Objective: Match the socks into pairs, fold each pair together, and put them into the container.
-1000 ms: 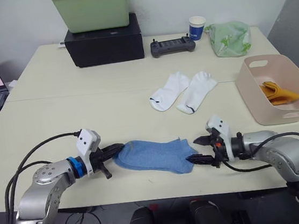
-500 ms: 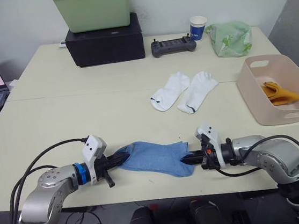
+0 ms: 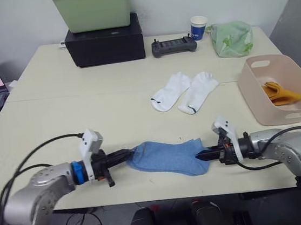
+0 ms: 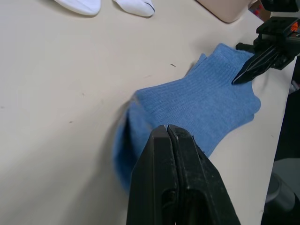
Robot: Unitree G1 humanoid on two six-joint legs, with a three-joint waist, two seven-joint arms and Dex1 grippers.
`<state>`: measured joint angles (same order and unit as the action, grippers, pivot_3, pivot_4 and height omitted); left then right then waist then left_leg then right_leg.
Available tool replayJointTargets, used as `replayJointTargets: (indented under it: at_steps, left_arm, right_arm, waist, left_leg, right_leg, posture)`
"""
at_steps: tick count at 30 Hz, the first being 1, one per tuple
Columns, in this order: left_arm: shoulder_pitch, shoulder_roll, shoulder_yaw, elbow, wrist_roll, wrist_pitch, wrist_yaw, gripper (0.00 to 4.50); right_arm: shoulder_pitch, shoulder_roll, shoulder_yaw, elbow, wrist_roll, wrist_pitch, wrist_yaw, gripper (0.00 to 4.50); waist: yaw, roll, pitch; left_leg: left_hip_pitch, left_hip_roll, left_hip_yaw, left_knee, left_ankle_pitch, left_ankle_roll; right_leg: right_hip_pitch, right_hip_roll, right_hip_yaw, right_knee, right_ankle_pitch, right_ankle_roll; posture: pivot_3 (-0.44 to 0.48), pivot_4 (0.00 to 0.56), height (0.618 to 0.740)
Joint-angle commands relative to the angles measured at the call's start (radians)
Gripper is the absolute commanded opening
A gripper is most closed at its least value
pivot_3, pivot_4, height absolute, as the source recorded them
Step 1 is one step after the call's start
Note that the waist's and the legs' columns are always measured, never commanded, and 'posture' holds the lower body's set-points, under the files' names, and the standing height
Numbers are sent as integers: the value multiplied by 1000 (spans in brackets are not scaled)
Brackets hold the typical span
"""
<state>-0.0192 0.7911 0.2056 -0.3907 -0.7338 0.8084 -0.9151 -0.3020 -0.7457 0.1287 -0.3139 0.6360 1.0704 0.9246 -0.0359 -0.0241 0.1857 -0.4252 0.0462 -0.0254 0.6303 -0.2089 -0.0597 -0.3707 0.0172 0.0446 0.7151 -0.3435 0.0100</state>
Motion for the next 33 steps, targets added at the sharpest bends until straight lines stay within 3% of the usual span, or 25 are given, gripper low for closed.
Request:
replayJointTargets:
  at_steps: [1,4,10,17,25,30,33]
  left_arm:
    - [-2,16,15,-23,-12,-22,-28,0]
    - [-39,-19,-45,-36,22,-77,-20,0]
    - [-144,-104,-282,-45,179,-231,-44,0]
    - [-262,-222,-519,172,388,-392,-66,0]
    - [-303,-294,-622,361,530,-430,-55,0]
    - [-265,-274,-624,345,529,-418,-81,0]
    - [-260,-276,-611,335,523,-410,-77,0]
  right_arm:
    - [-23,-54,-7,53,-13,-69,88,20]
    - [-52,-73,19,119,-45,-123,137,20]
    - [-76,-93,50,184,-75,-188,231,20]
    - [-92,-101,73,212,-103,-229,296,20]
    - [-119,-94,52,202,-64,-197,332,20]
    - [-155,-36,-43,114,149,4,308,20]
    - [-193,67,-80,79,249,107,208,20]
  waist:
    - [3,0,0]
    - [4,0,0]
    - [6,0,0]
    - [5,0,0]
    - [6,1,0]
    - [4,2,-1]
    - [2,2,-1]
  left_leg:
    - [0,0,0,0,0,0]
    - [0,0,0,0,0,0]
    - [-1,-1,1,0,0,0]
    - [0,-2,1,1,0,0]
    - [0,-2,0,1,0,0]
    - [1,-1,0,1,0,0]
    - [2,-1,0,1,0,0]
  right_leg:
    - [0,0,0,0,0,0]
    - [0,0,0,-1,0,0]
    - [1,0,0,-2,0,0]
    - [1,1,0,-1,0,0]
    - [1,3,0,-1,0,0]
    - [3,2,0,-1,0,0]
    - [3,2,0,-1,0,0]
  posture:
    - [0,150,740]
    - [0,150,740]
    - [0,150,740]
    - [0,150,740]
    - [0,150,740]
    - [0,150,740]
    - [0,150,740]
